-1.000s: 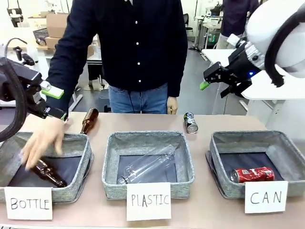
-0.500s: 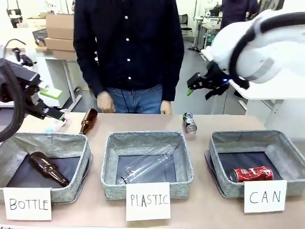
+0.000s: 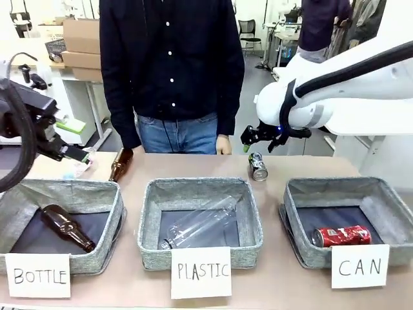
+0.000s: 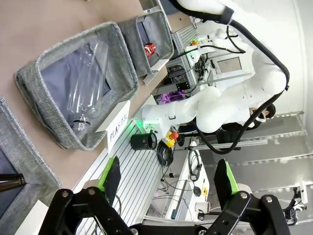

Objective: Sort the can waste into the basket.
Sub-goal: Pick up the can waste from the table and place it in the right Fabric basket.

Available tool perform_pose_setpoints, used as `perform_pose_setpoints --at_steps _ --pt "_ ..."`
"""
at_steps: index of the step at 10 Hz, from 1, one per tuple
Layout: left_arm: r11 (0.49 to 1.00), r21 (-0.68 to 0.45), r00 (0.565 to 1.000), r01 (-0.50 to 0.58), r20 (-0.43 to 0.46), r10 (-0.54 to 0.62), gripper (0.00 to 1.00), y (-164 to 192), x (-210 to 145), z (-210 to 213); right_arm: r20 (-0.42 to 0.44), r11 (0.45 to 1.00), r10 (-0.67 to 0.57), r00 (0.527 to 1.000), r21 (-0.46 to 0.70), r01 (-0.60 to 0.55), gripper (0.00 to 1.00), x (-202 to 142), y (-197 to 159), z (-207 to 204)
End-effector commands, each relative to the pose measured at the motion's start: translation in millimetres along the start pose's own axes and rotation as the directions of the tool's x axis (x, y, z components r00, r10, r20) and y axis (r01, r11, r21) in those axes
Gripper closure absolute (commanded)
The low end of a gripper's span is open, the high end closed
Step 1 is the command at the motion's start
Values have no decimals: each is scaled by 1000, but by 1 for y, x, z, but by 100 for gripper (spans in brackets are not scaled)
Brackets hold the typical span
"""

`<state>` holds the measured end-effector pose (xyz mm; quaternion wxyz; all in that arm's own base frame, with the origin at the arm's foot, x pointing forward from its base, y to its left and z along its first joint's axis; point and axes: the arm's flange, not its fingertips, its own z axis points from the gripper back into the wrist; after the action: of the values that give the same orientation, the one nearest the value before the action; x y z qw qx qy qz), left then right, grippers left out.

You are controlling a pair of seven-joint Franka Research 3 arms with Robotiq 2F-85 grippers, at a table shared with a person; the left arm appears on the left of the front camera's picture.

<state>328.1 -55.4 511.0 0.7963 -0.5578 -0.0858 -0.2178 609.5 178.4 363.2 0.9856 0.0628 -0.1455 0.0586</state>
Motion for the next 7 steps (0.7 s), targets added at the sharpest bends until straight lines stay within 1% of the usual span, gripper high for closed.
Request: perform_pose_setpoints --at_steps 1,2,3,5,6,7 --pt "1000 -1 1000 12 -8 -12 0 -1 -2 3 -83 997 -37 996 -74 31 0 17 16 -13" --pt "1000 -1 1000 12 -8 -12 0 -1 -2 3 -119 995 -39 992 -91 29 0 17 14 -30" --pt "1000 -1 1000 12 -8 -12 0 -1 -2 3 -134 995 -47 990 -96 34 0 17 12 -39" --pt "1000 -1 1000 12 -8 -12 0 -1 -2 3 -137 992 -55 989 -119 39 0 17 12 -43" --pt "1000 -1 1000 12 -8 -12 0 -1 -2 3 -147 991 -51 988 -131 31 9 16 13 -44" --pt "1000 -1 1000 12 -8 -12 0 -1 -2 3 -157 992 -54 986 -122 34 60 15 13 -45"
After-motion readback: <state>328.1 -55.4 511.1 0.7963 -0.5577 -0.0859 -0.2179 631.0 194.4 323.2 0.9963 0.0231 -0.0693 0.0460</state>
